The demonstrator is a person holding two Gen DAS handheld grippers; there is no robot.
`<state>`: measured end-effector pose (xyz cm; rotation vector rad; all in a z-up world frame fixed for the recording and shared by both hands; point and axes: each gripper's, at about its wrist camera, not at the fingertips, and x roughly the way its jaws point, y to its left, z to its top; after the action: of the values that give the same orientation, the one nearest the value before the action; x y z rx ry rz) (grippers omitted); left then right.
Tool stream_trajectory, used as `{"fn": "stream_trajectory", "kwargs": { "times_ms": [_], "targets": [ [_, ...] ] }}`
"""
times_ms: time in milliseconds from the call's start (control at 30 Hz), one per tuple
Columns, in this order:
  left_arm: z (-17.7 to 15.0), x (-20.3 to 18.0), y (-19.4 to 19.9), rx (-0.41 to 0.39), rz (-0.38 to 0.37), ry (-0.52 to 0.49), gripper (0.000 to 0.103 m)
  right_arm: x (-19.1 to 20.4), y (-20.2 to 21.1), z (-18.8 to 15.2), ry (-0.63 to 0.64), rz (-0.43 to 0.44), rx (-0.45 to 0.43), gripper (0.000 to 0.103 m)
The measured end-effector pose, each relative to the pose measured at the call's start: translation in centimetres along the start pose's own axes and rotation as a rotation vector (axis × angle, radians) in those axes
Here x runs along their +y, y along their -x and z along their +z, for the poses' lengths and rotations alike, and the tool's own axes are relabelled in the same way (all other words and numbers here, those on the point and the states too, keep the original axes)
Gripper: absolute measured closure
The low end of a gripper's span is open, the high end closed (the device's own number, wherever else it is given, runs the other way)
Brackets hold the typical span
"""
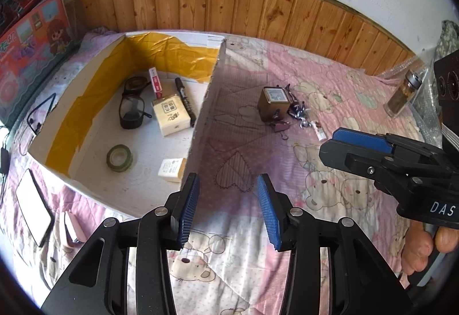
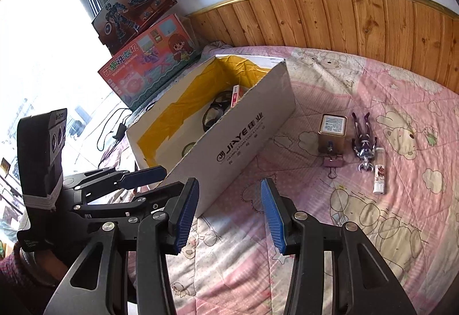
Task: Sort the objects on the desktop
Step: 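Move both grippers out of the box toward the gold tin and clear bottle, then grasp the gold square tin with the left gripper while the right grasps the clear bottle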
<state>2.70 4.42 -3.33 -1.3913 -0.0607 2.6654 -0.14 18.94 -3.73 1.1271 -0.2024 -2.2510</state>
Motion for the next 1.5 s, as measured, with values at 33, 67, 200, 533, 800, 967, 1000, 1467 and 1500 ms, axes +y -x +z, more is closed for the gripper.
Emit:
{"fn": "stream_trajectory", "kwargs": {
  "times_ms": [33, 67, 200, 533, 800, 967, 1000, 1467, 1500],
  "targets": [
    [0.1, -0.6, -0.3, 0.003, -0.005, -0.009, 0.059, -0.7, 0.2, -0.1, -0.017, -0.003, -0.005, 0.056],
    [0.3, -1.1, -0.7, 0.006, -0.008, -0.015, 0.058, -1.4, 0.2, -0.2, -0.031, -0.009, -0.006, 0.056],
    [0.9, -3.0, -2.4, 0.032, -0.022, -0.041, 0.058, -4.5, -0.1, -0.8, -0.087, -0.045, 0.008, 0.056],
    [3.2, -6.0, -8.3, 0.102, -0.051, -0.077, 0.058, -12.7, -2.2, -1.8, -0.226, -0.201, 0.067, 0.056],
    [7.3, -6.2, -13.1, 0.131, -0.071, -0.017, 0.057, -17.6, -4.6, -0.8, -0.264, -0.29, 0.093, 0.056],
    [10.1, -7.1, -15.7, 0.126, -0.073, -0.003, 0.055, -19.3, -6.6, -0.8, -0.255, -0.319, 0.128, 0.056],
    [10.4, -7.3, -16.2, 0.128, -0.075, -0.006, 0.055, -19.6, -6.9, -0.7, -0.254, -0.32, 0.131, 0.056],
    [12.0, -7.8, -18.7, 0.106, -0.012, 0.0, 0.048, -18.6, -9.0, 0.9, -0.095, -0.337, 0.113, 0.05],
    [11.9, -7.9, -19.0, 0.117, -0.024, 0.001, 0.048, -18.5, -9.2, 0.8, -0.089, -0.339, 0.119, 0.05]
  ]
}}
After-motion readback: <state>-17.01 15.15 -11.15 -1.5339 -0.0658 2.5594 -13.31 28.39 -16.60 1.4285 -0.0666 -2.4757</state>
